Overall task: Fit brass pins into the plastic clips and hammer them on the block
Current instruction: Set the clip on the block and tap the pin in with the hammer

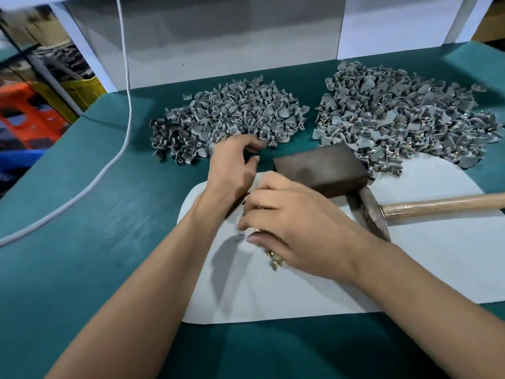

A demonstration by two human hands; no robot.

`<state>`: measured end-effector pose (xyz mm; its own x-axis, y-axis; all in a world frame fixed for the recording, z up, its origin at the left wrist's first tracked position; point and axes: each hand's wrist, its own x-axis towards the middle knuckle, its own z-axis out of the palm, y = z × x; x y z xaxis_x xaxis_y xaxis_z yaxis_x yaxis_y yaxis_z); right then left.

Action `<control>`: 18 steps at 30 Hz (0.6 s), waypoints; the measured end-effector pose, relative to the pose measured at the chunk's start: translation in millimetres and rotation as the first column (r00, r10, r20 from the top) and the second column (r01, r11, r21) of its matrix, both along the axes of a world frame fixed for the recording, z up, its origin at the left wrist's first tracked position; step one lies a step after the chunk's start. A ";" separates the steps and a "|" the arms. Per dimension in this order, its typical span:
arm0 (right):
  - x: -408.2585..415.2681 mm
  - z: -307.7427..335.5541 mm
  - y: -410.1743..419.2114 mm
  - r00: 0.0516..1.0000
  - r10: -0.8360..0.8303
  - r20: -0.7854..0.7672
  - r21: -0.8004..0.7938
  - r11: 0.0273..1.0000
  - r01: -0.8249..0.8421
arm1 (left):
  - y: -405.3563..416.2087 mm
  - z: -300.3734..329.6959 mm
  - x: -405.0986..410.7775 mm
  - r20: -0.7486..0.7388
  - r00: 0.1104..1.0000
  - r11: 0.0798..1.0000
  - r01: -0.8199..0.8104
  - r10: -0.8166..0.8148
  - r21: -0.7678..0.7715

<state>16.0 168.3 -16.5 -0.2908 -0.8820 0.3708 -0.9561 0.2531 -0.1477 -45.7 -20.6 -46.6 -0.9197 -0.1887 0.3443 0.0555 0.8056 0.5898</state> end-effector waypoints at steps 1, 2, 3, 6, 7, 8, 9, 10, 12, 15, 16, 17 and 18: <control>3.7 -2.8 -5.9 1.000 0.019 -0.016 0.042 0.999 -0.019 | 0.4 0.6 0.2 -0.012 1.000 1.000 -0.010 0.010 0.022; 6.5 -5.6 -10.5 0.999 0.022 -0.033 0.075 0.997 -0.020 | 0.1 0.8 0.7 -0.035 0.999 0.999 -0.027 0.028 0.034; 8.3 -8.0 -13.2 0.999 0.011 -0.049 0.094 0.996 -0.007 | -0.4 1.1 0.4 -0.068 0.996 0.998 -0.050 0.052 0.026; 8.0 -13.0 -14.5 0.996 -0.066 -0.053 0.082 0.994 0.070 | -4.5 1.3 -0.3 -0.150 0.978 0.978 -0.164 0.144 -0.126; 6.9 -14.3 -14.5 0.994 -0.092 -0.057 0.076 0.992 0.096 | -6.1 0.9 -0.1 -0.146 0.977 0.965 -0.182 0.156 -0.189; 5.8 -15.5 -14.6 0.991 -0.113 -0.068 0.076 0.990 0.118 | -7.0 0.0 -0.2 -0.129 0.980 0.954 -0.180 0.153 -0.239; 5.1 -16.3 -15.0 0.989 -0.127 -0.077 0.080 0.988 0.133 | -7.1 -1.5 -0.2 -0.108 0.984 0.949 -0.167 0.143 -0.268; 5.3 -16.6 -15.9 0.988 -0.135 -0.078 0.090 0.986 0.142 | -7.0 -2.9 0.0 -0.088 0.987 0.950 -0.152 0.133 -0.271; 6.2 -16.1 -17.5 0.987 -0.140 -0.074 0.115 0.982 0.148 | -7.6 -4.2 -0.5 -0.065 0.991 0.960 -0.130 0.118 -0.248; 7.6 -14.4 -18.1 0.988 -0.135 -0.075 0.120 0.982 0.143 | -7.9 -3.7 -1.4 -0.037 0.994 0.975 -0.105 0.100 -0.193; 7.9 -14.1 -18.0 0.989 -0.131 -0.072 0.113 0.984 0.139 | -7.3 -3.3 -1.2 -0.029 0.995 0.981 -0.099 0.096 -0.166; 8.2 -14.0 -18.0 0.989 -0.129 -0.070 0.115 0.984 0.137 | -6.6 -3.0 -1.1 -0.029 0.995 0.986 -0.099 0.096 -0.137; 8.6 -14.1 -18.5 0.988 -0.133 -0.074 0.131 0.981 0.142 | -5.9 -2.9 -0.8 -0.033 0.995 0.989 -0.102 0.099 -0.108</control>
